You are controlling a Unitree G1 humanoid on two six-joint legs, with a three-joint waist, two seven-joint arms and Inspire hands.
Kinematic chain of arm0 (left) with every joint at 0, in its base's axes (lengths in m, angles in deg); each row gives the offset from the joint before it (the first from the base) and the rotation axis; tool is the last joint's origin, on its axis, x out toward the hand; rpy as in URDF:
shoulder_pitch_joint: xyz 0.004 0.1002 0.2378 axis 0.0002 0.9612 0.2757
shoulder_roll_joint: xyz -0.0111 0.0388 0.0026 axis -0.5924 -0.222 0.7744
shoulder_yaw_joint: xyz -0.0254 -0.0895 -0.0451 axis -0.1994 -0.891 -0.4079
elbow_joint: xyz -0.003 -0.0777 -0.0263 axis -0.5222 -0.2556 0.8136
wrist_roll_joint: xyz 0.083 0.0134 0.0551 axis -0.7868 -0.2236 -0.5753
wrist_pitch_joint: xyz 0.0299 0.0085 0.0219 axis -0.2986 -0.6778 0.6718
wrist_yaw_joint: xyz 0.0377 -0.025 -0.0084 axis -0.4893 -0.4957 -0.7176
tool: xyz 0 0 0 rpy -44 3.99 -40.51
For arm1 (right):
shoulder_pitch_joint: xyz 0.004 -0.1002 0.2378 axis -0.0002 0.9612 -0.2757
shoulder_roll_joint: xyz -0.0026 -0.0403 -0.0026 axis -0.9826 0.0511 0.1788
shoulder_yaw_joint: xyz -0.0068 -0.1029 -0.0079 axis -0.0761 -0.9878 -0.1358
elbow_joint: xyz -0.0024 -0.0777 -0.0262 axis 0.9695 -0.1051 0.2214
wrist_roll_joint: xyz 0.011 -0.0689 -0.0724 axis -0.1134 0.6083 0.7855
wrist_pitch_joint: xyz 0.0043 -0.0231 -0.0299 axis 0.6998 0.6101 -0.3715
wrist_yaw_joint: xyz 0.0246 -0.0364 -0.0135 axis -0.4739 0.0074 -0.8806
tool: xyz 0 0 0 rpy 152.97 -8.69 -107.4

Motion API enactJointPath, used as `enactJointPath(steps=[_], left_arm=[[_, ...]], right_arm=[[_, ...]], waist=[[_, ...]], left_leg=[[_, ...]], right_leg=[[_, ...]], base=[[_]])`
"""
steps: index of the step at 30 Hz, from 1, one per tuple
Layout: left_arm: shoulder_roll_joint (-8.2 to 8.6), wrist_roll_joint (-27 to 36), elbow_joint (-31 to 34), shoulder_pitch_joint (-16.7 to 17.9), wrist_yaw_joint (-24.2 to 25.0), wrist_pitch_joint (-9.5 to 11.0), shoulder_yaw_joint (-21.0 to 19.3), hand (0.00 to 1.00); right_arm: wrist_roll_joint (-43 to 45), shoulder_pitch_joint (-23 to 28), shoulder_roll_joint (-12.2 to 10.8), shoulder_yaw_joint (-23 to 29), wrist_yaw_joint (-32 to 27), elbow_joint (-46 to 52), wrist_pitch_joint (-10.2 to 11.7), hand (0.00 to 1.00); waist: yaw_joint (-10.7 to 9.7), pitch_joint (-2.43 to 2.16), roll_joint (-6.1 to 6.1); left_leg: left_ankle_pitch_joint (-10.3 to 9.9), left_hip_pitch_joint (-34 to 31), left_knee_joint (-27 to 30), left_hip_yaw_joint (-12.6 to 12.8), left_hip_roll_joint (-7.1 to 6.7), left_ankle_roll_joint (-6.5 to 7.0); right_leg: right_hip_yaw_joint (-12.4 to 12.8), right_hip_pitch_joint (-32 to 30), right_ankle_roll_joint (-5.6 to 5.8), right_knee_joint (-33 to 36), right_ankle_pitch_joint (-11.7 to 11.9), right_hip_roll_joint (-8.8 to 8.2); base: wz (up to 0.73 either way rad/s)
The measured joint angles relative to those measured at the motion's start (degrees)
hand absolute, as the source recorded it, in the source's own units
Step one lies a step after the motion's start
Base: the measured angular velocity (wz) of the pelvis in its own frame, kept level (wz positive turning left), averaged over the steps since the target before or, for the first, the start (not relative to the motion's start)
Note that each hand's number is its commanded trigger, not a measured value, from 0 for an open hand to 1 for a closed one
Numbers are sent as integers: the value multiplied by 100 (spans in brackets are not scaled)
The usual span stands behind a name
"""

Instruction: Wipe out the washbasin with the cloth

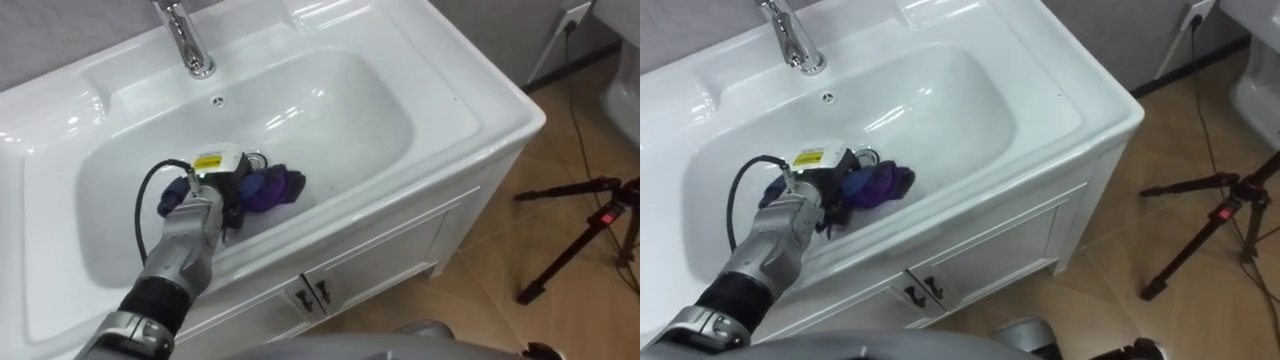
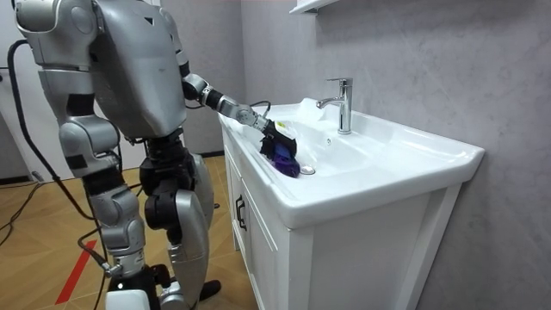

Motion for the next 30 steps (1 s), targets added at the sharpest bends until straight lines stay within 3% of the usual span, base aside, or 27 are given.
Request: enactJointPath(steps=[2,11,17,22,30], left_arm=[[-38,-48,-32,102,-4,-31,-74,100],[-49,-271,-34,239,-140,-111,-315,100],[-45,-571,-171,238,-254,-188,-319,100],[-46,-733,-367,234,-393,-230,-320,100],[-69,-841,-372,328,-425,-482,-373,100]], right_arm=[[5,17,0,14,-18,-1,-59,0],[26,94,-12,21,-256,152,-117,0],[37,83,-12,21,-310,181,-132,0],[153,133,-15,23,-359,80,-294,0],[156,194,3,206,-383,282,-408,0]], waist=[[122,-16,23],[263,-27,31],[268,-24,18],[264,-20,-1],[277,-32,17]], left_leg=[[-27,38,-20,78,27,-17],[-40,35,-12,104,67,-42],[-44,100,6,138,71,-47],[-63,203,-12,158,81,-73],[-111,224,-12,239,196,-146]], right_leg=[[92,5,-4,9,2,32],[93,14,-39,17,6,71],[124,45,-40,2,6,71],[150,97,-51,3,-32,83],[267,99,-111,2,-18,203]], base=[[-20],[-2],[-3],[-4],[-7]])
